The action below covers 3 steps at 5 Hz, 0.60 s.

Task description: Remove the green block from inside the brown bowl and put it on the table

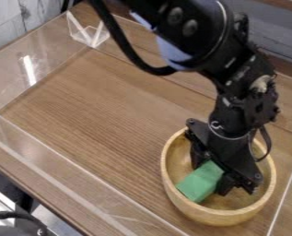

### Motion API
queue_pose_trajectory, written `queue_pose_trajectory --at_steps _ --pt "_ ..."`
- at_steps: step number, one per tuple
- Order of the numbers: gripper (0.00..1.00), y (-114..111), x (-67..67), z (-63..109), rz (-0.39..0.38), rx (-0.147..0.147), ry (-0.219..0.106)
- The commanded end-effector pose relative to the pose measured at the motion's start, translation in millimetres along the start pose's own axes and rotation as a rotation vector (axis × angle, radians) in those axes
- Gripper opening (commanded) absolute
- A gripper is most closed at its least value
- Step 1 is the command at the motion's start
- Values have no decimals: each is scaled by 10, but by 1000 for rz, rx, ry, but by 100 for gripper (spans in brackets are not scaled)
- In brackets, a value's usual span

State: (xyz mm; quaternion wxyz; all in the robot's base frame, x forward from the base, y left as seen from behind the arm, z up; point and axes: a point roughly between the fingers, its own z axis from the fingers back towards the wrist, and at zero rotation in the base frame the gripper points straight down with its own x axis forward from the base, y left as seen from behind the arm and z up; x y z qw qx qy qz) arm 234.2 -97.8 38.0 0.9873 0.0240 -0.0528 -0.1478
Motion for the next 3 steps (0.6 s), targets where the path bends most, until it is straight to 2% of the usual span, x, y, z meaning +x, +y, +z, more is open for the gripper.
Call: queue_pose_trajectory --at_steps 1,3 --pt "0 40 111 175 14 -8 -60" --pt "0 76 102 266 18 -15 -58"
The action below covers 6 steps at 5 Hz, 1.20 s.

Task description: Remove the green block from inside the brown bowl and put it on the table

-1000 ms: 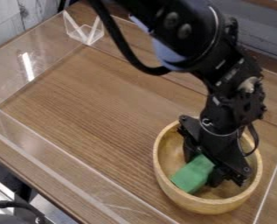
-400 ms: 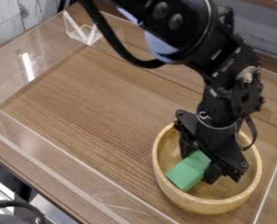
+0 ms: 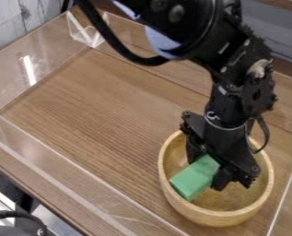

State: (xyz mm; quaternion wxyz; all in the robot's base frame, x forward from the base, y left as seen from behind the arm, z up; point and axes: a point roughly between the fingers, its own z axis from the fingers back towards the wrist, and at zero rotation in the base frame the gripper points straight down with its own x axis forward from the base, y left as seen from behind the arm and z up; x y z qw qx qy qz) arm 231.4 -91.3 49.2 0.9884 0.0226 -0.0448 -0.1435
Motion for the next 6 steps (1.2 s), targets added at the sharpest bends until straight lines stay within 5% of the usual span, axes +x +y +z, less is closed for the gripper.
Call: queue_pose_trajectory --at_steps 1,6 --pt "0 30 127 186 11 -14 -74" --pt "0 127 92 347 25 -28 -88"
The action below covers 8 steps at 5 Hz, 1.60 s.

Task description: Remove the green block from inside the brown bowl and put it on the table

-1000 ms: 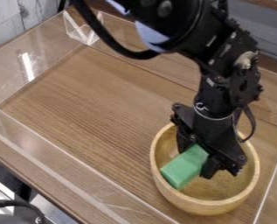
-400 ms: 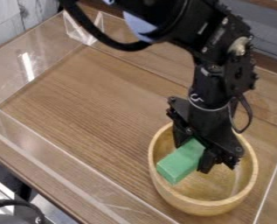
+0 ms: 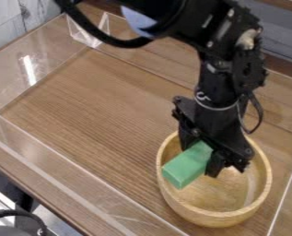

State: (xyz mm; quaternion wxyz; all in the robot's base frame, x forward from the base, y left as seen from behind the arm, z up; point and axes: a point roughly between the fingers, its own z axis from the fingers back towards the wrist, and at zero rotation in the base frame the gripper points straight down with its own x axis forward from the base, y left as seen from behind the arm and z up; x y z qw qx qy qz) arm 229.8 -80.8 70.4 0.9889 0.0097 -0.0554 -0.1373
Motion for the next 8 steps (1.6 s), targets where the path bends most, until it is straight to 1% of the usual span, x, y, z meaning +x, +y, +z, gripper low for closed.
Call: queue_pose_trajectory --at_steps 1,5,7,8 --pt "0 47 118 177 18 -6 -72" --pt "0 141 74 256 27 -11 -98" --pt "0 220 53 286 37 -12 -112" --pt "0 262 32 326 37 -11 -115"
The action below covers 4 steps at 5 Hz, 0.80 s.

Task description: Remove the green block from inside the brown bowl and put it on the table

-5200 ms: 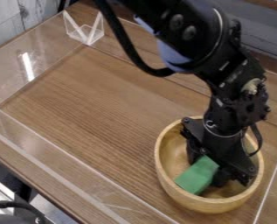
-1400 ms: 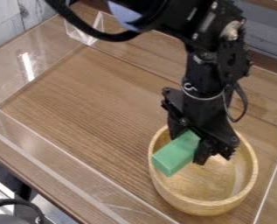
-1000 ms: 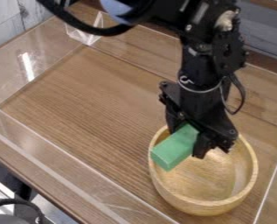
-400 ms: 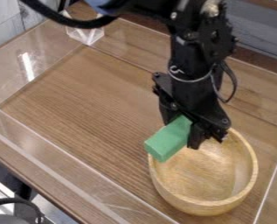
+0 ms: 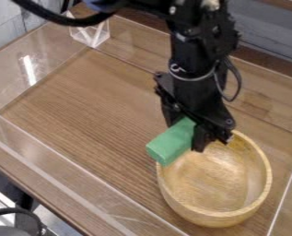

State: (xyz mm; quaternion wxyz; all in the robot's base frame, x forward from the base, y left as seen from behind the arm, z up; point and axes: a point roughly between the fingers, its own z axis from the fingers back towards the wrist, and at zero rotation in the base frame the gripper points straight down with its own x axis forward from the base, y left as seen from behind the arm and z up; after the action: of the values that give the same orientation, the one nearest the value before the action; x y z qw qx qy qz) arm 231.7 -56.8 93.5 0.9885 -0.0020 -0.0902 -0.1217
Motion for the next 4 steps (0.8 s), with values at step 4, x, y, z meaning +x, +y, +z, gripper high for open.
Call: queue_pose_trajectory --at_steps 4 --pt "0 596 -159 220 6 35 -75"
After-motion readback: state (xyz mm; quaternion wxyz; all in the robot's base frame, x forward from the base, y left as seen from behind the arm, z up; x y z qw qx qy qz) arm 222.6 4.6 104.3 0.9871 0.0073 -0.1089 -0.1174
